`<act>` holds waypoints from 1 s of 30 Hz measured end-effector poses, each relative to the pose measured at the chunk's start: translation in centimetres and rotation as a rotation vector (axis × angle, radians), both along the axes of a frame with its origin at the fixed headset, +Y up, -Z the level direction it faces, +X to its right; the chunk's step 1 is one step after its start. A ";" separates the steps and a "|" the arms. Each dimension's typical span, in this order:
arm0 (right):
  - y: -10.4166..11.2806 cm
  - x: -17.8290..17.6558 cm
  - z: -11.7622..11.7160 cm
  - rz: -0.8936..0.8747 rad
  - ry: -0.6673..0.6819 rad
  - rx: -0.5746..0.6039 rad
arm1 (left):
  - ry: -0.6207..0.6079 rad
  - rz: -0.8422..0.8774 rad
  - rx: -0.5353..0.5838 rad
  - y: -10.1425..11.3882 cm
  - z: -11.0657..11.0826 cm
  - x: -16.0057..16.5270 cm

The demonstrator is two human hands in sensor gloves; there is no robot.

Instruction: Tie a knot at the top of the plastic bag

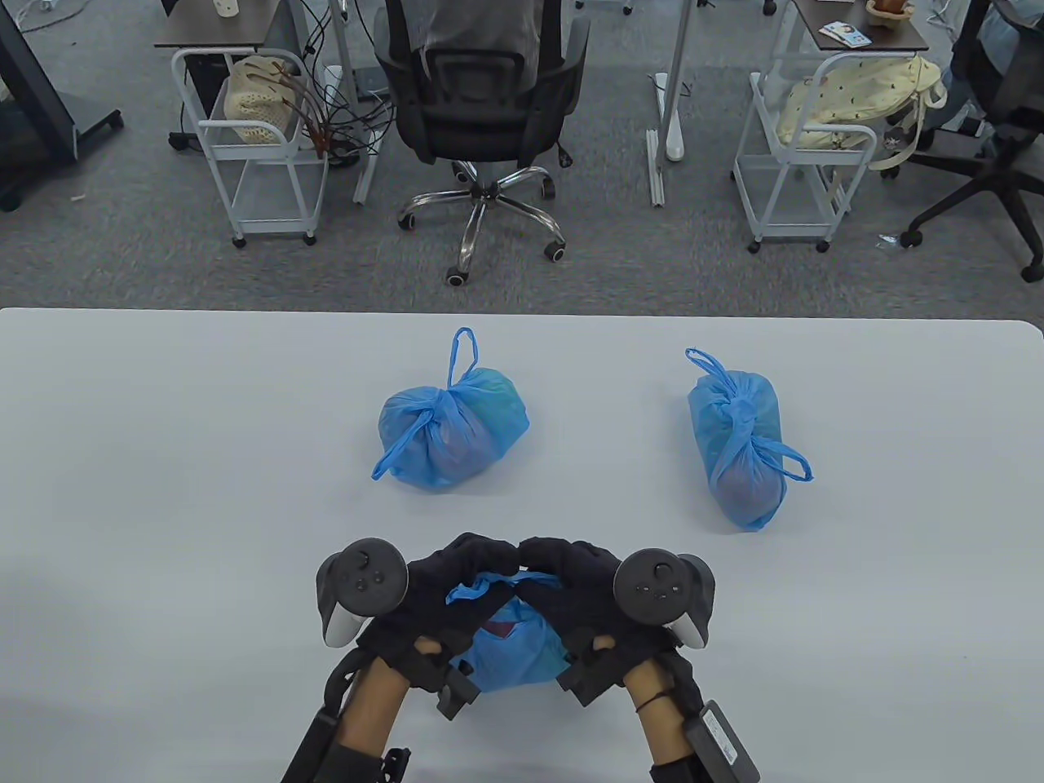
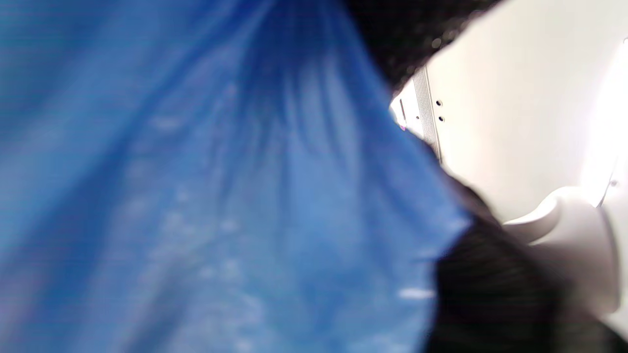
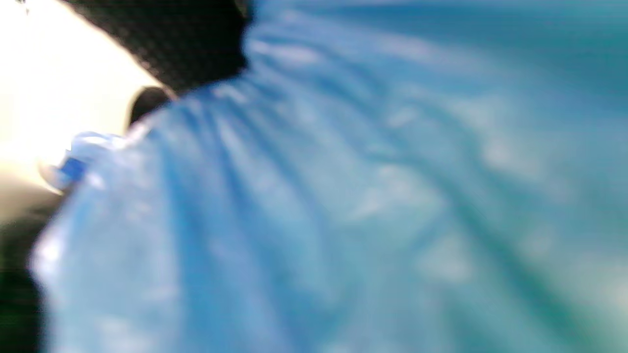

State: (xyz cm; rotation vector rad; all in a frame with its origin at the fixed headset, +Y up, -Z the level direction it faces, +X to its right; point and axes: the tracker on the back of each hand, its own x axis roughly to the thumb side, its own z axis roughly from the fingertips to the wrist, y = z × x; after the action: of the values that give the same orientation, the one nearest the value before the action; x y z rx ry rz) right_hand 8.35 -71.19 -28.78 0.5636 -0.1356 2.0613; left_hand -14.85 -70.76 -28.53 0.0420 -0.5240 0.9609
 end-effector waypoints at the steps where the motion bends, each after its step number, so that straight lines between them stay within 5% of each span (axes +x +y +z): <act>1: -0.1 0.0 0.0 -0.015 0.013 -0.019 | 0.042 -0.009 0.041 0.1 0.1 0.0; 13: -0.8 -0.1 -0.4 -0.086 0.070 -0.091 | 0.273 -0.166 0.341 1.2 1.6 0.3; 21: -1.2 -0.2 -0.6 -0.063 0.069 -0.168 | 0.280 -0.151 0.377 1.1 2.0 0.5; 30: -2.0 0.0 -0.8 -0.023 -0.008 -0.221 | 0.162 0.079 0.263 0.3 1.4 0.4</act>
State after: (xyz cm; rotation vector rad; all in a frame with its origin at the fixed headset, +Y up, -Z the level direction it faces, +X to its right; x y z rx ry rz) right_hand 8.35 -73.23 -29.58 0.4156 0.0807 2.0241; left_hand -14.42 -70.46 -27.12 0.3758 -0.4991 0.9508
